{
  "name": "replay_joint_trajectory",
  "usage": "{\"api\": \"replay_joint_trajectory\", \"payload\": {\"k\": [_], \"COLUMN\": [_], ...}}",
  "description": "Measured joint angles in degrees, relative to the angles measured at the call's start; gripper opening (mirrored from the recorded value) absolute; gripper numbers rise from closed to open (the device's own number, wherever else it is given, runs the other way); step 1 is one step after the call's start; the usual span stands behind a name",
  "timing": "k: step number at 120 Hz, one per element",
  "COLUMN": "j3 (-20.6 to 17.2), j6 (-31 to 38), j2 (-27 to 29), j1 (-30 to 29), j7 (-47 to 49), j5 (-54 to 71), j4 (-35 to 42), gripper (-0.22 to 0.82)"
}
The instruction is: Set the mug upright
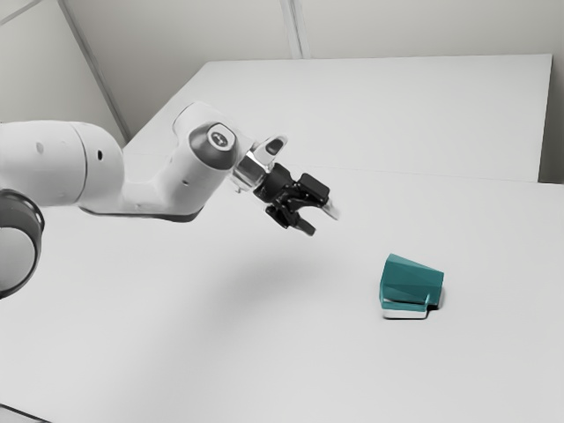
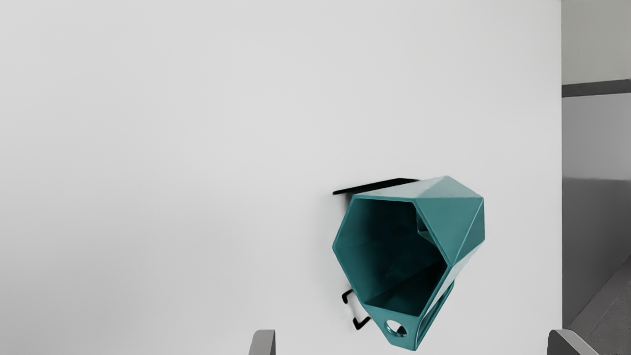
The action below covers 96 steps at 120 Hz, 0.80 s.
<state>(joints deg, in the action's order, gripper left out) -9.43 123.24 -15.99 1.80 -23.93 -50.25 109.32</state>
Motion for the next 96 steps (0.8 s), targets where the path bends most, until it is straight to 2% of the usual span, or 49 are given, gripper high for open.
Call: {"api": "replay_joint_trajectory", "payload": {"k": [12,44,96], "j3": [-1.38,-1.73,-5.03], "j6": [2.70,5.92,6.88], "j2": [-2.15,-8.86,-12.03], "j1": [2.09,4.85,7.31], "j7": [-2.14,-6.73,-13.44], "j5": [-4.36,-11.80,-25.22], "j4": [0.06,-2.00,-2.13], "gripper": [0.60,0.60,0.60]}}
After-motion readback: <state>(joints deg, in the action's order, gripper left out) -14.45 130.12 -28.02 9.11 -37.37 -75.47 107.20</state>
